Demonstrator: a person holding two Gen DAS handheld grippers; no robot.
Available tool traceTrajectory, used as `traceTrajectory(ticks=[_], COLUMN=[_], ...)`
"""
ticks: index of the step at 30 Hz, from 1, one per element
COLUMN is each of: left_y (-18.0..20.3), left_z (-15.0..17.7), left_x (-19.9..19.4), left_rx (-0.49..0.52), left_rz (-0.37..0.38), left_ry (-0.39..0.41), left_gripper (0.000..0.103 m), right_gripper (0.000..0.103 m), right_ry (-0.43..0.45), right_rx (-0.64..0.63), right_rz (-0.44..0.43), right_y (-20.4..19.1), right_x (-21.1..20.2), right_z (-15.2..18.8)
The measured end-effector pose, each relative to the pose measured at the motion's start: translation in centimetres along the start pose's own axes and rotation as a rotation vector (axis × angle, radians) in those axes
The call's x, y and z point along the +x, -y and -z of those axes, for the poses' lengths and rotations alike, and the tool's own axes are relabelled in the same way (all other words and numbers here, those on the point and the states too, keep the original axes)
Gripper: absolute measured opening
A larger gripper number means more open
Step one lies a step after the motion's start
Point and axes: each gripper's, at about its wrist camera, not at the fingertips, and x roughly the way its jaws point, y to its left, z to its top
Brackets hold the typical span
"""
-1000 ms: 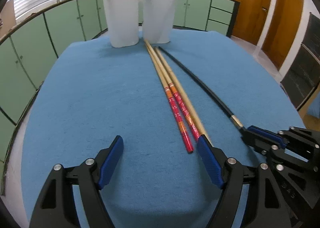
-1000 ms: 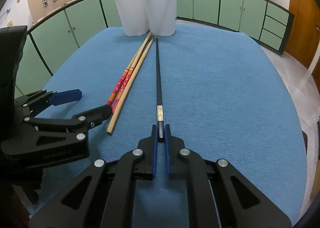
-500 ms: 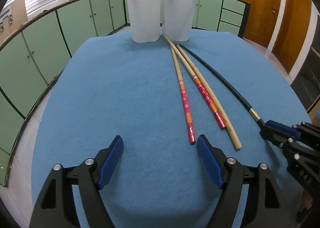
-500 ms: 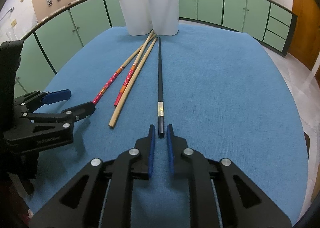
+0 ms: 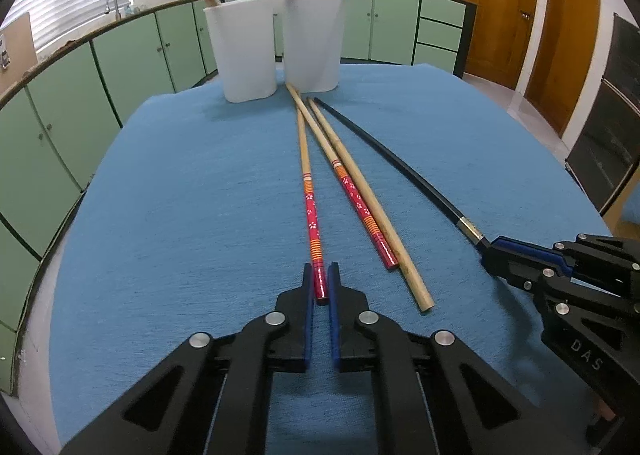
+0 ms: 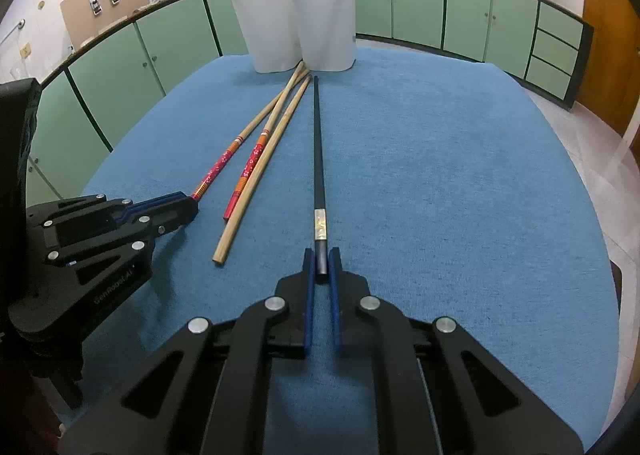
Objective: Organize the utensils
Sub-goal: 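Grasp a red-patterned chopstick with the left gripper, then carry both chopsticks up and insert them into the white holder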
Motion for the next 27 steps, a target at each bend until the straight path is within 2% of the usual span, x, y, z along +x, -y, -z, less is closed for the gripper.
traceTrajectory(ticks=[5,14,20,27], left_y=[-1.0,-2.6,-3.1,-3.9], left_z=[-0.4,-3.2,-6.2,-10.6], left_x=[-1.7,-7.6,-11.3,-13.7], left_rx=[-0.019,-0.007,0.008,0.026], left_rz=[0.002,-0.018,-0.014,0.016], left_ry=[0.022,0.146,0.25,0.336], left_gripper=[0.005,0.006,0.006,0.005], right_gripper=[0.006,0.006,0.006,0.006], right_ry=[0.016,0.127,0.209,0.254], right_rx=[-0.017,-0.024,-0.041,-0.075], right_rz=[0.008,-0.002,-0.02,-0.046], right_y=[0.0,0.4,0.7,0.8], right_x=[-1.1,-5.6,-9.0,-11.4], right_z=[-0.4,-3.7,-7.1,-11.4])
